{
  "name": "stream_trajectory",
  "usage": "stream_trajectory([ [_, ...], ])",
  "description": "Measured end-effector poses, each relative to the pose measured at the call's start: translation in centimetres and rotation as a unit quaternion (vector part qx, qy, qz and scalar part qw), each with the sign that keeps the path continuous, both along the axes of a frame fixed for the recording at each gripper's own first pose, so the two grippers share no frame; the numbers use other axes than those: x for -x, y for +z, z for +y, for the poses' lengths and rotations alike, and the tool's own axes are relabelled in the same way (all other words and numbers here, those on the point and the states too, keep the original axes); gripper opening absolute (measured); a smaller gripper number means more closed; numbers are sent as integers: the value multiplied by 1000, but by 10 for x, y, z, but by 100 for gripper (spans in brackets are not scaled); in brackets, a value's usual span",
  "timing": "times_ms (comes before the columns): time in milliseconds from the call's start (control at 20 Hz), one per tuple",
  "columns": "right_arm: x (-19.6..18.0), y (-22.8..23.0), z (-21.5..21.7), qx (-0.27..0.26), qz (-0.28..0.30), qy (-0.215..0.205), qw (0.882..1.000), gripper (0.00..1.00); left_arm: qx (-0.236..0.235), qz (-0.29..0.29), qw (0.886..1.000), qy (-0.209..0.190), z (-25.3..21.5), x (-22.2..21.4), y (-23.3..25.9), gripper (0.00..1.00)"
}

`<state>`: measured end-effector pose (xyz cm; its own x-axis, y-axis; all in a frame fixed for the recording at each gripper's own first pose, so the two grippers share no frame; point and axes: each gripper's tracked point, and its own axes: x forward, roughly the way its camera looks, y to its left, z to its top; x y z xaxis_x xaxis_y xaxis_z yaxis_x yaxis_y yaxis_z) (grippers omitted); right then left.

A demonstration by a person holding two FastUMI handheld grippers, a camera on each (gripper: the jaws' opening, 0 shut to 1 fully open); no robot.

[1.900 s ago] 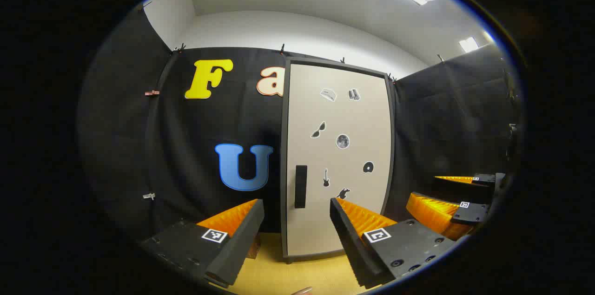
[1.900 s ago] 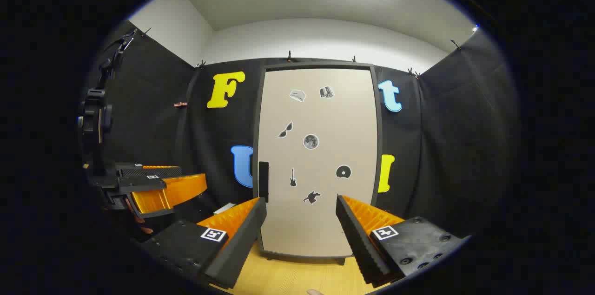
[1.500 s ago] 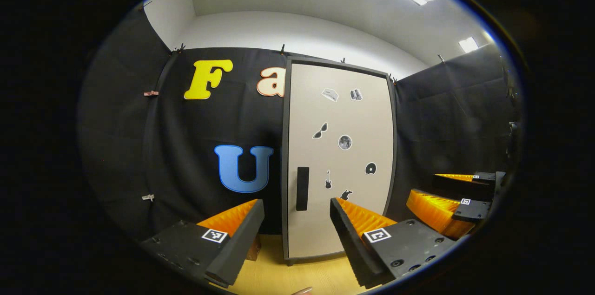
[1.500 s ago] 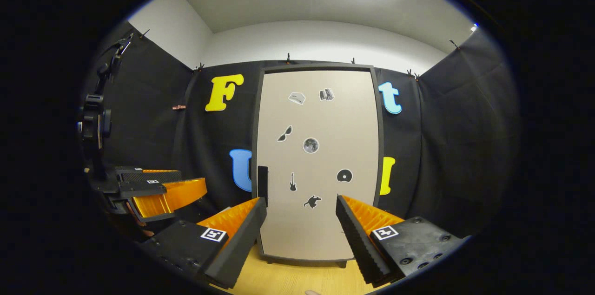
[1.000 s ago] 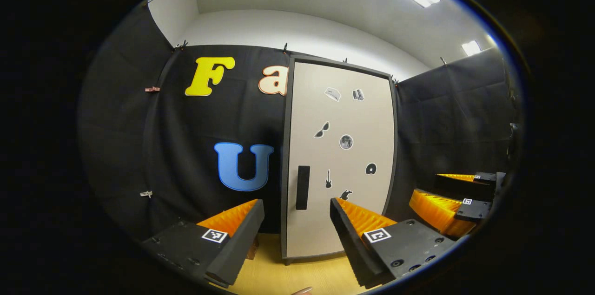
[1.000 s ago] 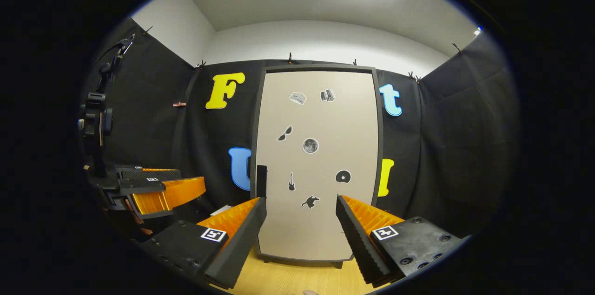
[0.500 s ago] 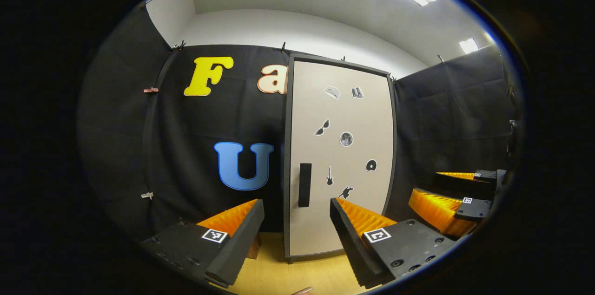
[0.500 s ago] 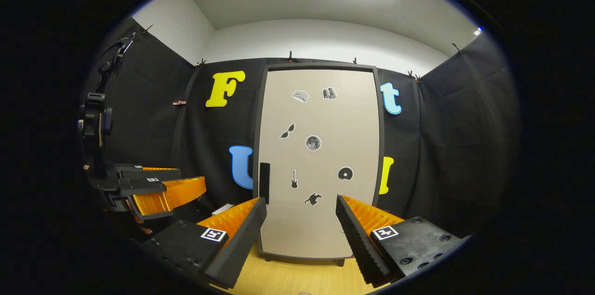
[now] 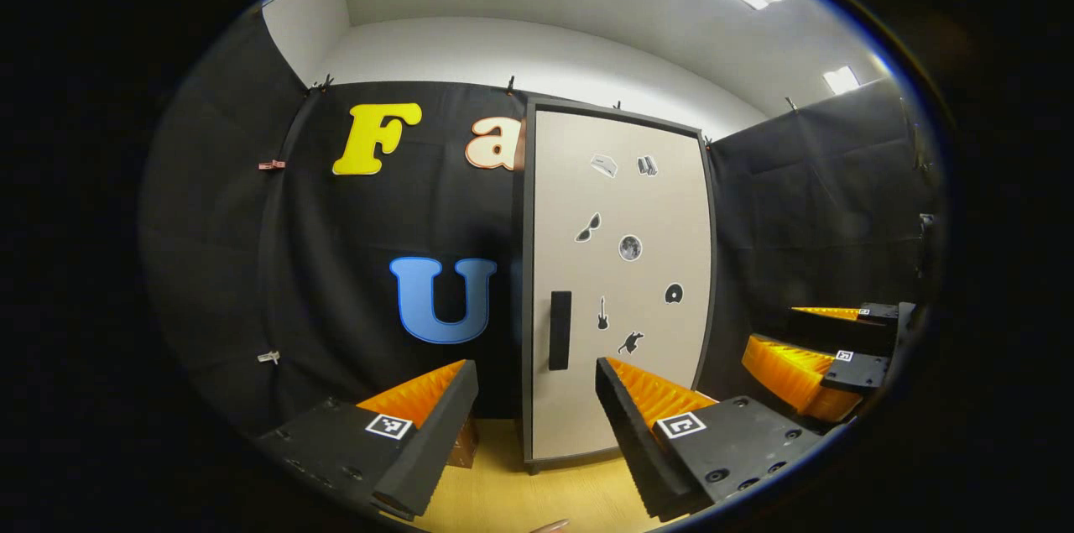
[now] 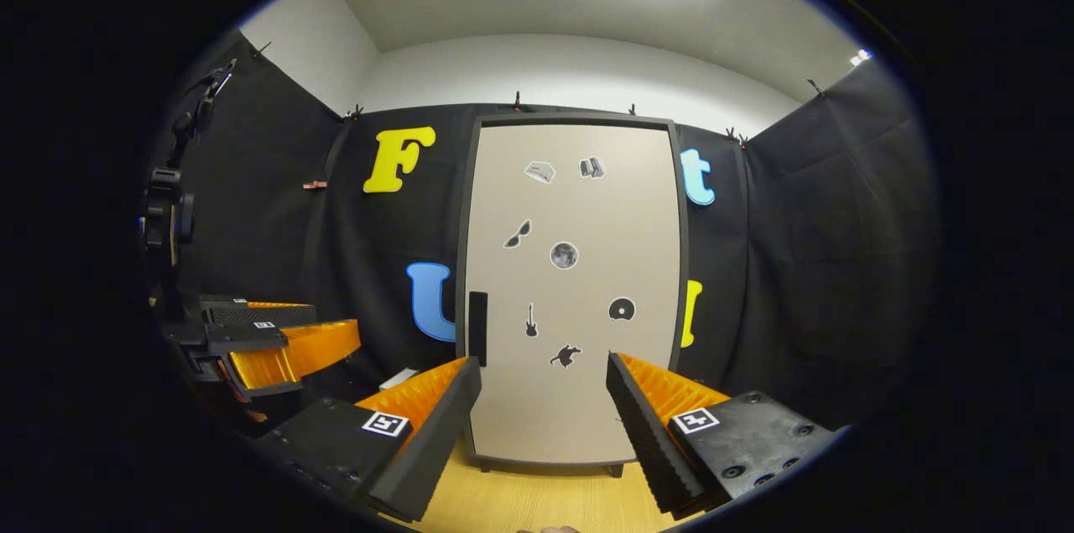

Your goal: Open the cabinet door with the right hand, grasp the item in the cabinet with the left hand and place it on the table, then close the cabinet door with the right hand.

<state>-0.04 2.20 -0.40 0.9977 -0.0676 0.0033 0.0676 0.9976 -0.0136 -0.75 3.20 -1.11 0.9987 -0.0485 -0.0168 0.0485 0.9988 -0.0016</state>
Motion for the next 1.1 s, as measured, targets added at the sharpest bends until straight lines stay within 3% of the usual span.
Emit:
stream_trajectory([
  [500, -21, -7, 30, 4, 0, 13, 1000, 95, 5, 11, 1000, -7, 21, 4, -11, 90],
  [950, -101, -20, 51, -1, 3, 62, 998, 98, 13, 3, 998, 60, 50, -16, -11, 90],
  [1100, -127, -31, 65, -9, 10, 80, 997, 98, 3, 1, 998, 66, 52, -19, -9, 90],
])
